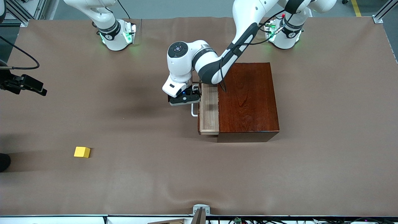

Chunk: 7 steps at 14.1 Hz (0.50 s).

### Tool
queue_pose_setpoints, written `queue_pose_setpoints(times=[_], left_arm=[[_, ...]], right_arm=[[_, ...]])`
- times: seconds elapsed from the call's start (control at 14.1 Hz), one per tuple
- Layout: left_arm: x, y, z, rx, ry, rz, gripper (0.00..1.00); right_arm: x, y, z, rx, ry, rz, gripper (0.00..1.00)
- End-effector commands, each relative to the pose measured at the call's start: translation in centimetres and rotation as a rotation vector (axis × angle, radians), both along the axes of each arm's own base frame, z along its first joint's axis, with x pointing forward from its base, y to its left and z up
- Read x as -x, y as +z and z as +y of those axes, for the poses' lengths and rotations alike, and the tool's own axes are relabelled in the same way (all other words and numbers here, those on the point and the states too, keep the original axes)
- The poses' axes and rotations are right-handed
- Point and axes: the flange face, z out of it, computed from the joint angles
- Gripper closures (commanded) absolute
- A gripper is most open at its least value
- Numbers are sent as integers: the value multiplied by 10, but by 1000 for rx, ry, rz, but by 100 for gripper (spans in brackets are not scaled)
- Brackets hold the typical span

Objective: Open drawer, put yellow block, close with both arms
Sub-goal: 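Pull the drawer out by the handle with the left gripper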

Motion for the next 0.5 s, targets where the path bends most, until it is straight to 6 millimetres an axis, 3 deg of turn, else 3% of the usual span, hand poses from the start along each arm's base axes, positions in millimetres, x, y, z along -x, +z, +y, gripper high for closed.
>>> queue_pose_setpoints(times=[0.0,0.43], left_arm=[[42,9,-46,149,12,49,0],[49,8,-51,146,1,55,0]], right_arm=[[7,7,0,8,-1,-5,0],[7,7,0,10,-1,-5,0]])
